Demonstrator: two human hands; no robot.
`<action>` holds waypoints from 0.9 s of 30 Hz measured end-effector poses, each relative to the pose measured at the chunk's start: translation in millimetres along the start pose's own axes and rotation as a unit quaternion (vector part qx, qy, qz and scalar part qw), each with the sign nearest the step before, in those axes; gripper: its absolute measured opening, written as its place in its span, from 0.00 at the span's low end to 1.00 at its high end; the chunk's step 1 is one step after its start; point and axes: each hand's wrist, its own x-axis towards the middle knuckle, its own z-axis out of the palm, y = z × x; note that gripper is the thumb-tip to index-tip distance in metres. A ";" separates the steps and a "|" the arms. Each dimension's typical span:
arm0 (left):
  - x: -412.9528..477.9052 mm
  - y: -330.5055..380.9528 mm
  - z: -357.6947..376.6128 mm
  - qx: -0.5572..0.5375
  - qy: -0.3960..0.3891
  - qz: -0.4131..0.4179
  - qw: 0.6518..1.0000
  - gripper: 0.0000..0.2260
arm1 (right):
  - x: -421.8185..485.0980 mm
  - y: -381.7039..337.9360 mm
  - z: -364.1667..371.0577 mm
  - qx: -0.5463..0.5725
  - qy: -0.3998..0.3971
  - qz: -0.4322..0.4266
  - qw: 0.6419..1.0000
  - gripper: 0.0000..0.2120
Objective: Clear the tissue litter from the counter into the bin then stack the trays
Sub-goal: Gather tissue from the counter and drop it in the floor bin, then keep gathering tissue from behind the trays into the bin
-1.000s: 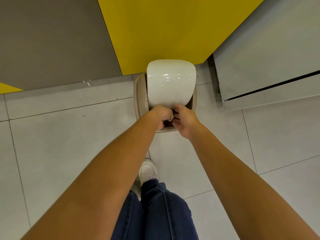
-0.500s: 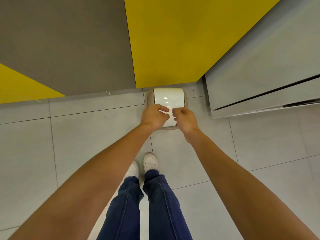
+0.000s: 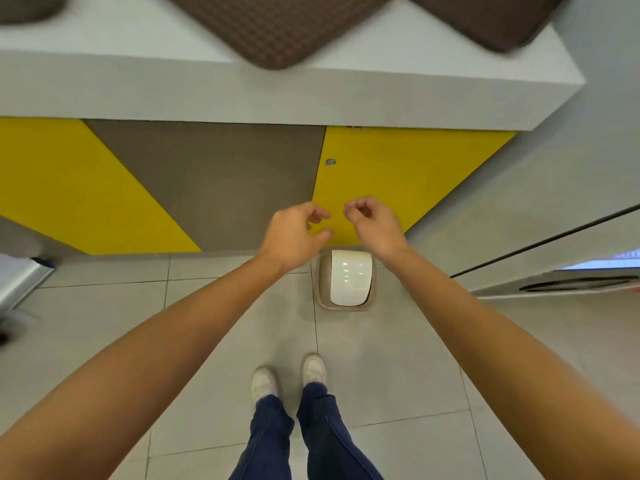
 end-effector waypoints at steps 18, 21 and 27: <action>-5.2 26.5 -224.9 0.015 0.191 0.100 0.976 0.16 | -5.7 -211.6 42.8 -0.007 0.057 -0.211 0.976 0.08; 10.4 22.6 -253.3 0.015 0.208 0.097 0.973 0.16 | 11.4 -236.7 54.9 -0.014 0.051 -0.224 0.973 0.09; 53.5 7.0 -310.1 0.021 0.239 0.087 0.967 0.16 | 58.1 -285.9 86.1 -0.014 0.023 -0.242 0.970 0.12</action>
